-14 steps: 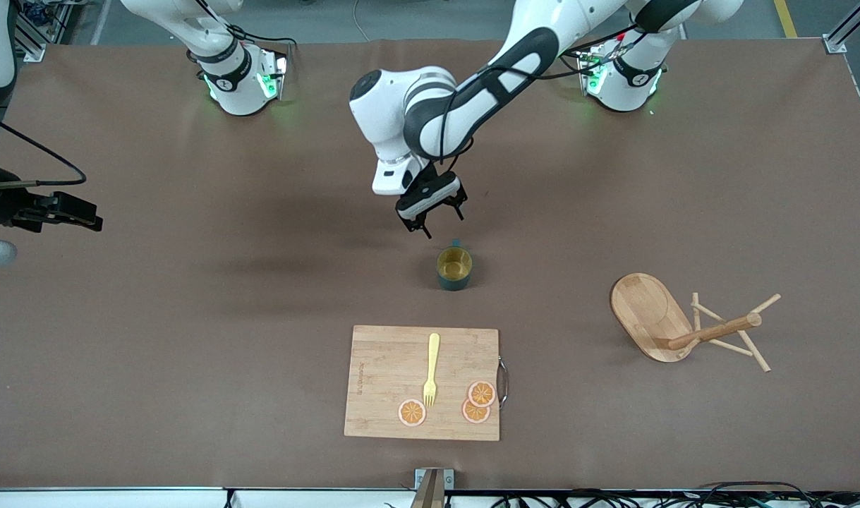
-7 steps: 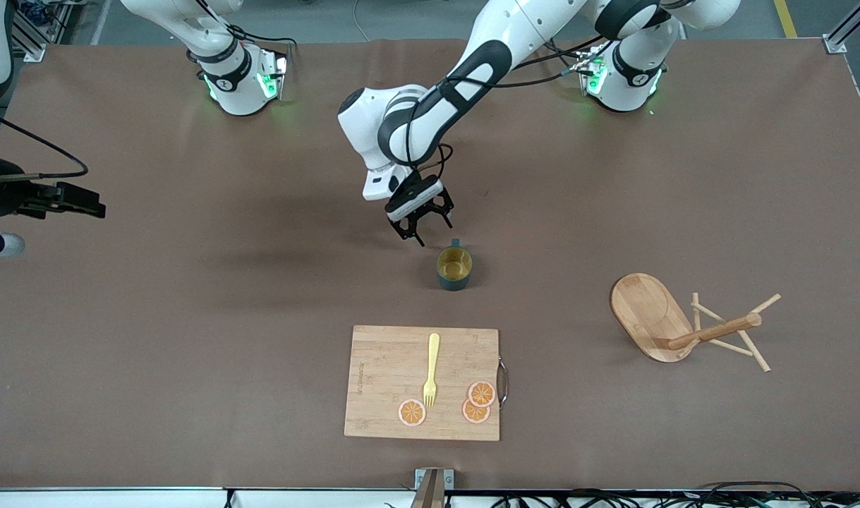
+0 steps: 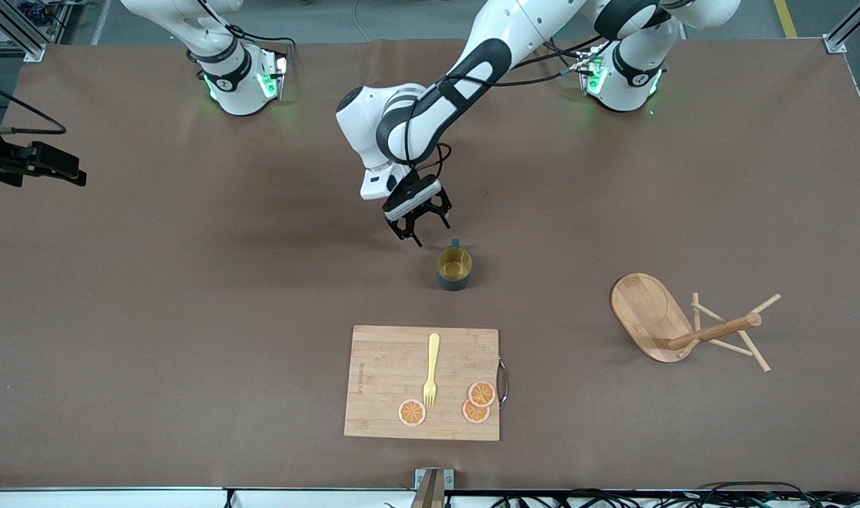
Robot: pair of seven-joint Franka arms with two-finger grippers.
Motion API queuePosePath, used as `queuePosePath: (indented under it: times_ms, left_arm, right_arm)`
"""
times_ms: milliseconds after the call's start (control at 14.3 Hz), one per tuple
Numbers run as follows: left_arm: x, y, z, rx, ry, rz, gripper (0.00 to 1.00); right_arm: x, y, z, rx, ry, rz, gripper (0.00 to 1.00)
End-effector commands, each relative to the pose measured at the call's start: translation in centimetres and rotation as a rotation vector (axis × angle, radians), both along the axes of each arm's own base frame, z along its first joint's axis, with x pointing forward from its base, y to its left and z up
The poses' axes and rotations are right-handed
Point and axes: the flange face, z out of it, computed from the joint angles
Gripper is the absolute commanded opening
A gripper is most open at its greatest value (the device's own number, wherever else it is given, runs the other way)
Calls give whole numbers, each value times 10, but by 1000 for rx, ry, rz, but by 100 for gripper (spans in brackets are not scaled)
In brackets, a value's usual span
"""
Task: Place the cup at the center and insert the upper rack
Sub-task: 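Position the open left gripper above the teal mug rim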
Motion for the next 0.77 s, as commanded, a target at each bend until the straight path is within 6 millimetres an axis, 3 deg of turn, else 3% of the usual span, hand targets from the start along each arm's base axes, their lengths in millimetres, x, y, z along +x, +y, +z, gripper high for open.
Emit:
queuePosePath:
  times_ms: [0,419,698]
  left_arm:
    - [0,-2,3,9,-20,-24,79]
    - [3,-1,3,18,-33,-33,79]
    - [4,5,0,36,-43,-43,77]
  right_arm:
    - [-18,2,4,-24,7,-2,100]
    - [-36,-1,28,-34,-18,-4,100]
    - [-36,-2,29,-47,-21,-4,100]
